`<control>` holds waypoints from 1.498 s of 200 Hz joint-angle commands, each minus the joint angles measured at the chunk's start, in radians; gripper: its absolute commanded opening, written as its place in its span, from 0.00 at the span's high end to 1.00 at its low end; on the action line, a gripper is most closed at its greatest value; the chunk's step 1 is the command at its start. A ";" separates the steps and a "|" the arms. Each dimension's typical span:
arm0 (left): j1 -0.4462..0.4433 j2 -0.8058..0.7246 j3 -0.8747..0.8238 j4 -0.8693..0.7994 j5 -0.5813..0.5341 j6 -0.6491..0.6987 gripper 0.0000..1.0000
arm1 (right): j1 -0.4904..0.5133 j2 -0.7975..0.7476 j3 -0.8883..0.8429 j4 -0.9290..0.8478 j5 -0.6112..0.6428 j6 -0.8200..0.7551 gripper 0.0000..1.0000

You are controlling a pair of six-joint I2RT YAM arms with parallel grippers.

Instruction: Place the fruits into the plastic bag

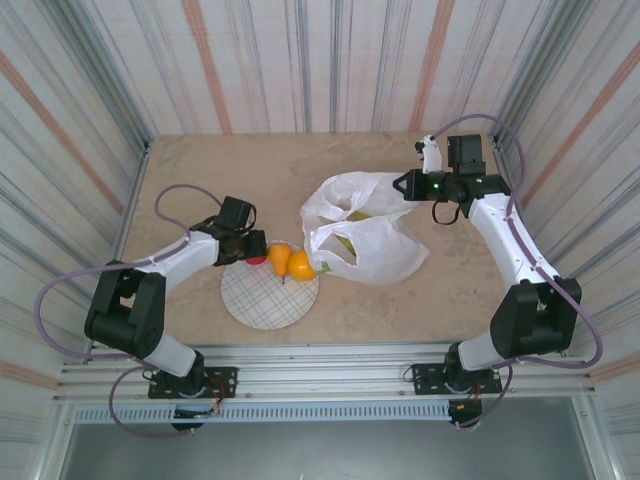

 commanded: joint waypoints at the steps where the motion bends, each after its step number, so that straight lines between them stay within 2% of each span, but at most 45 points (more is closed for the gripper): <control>1: 0.003 -0.031 -0.027 -0.019 -0.006 0.008 0.32 | -0.008 -0.002 -0.018 0.009 -0.027 0.011 1.00; 41: 0.003 -0.070 -0.045 -0.025 -0.019 0.006 0.43 | -0.007 -0.002 -0.018 0.005 -0.027 0.009 1.00; 110: 0.003 -0.246 -0.066 -0.074 -0.142 -0.005 0.47 | -0.007 -0.008 -0.014 -0.002 -0.025 0.007 1.00; 138: -0.018 -0.382 -0.069 -0.030 -0.065 -0.007 0.50 | -0.007 -0.008 -0.012 -0.002 -0.024 0.007 1.00; 171: -0.143 -0.465 -0.044 0.086 0.031 -0.002 0.52 | 0.000 -0.003 -0.015 0.003 -0.026 0.012 1.00; 227: -0.368 -0.346 0.040 0.216 0.090 0.052 0.53 | 0.006 -0.015 -0.019 0.003 -0.025 0.013 1.00; 272: -0.426 -0.159 0.155 0.272 0.130 0.077 0.53 | 0.008 -0.035 -0.034 0.005 -0.035 0.017 1.00; 299: -0.449 -0.051 0.220 0.329 0.195 0.111 0.52 | 0.010 -0.051 -0.050 0.016 -0.056 0.015 1.00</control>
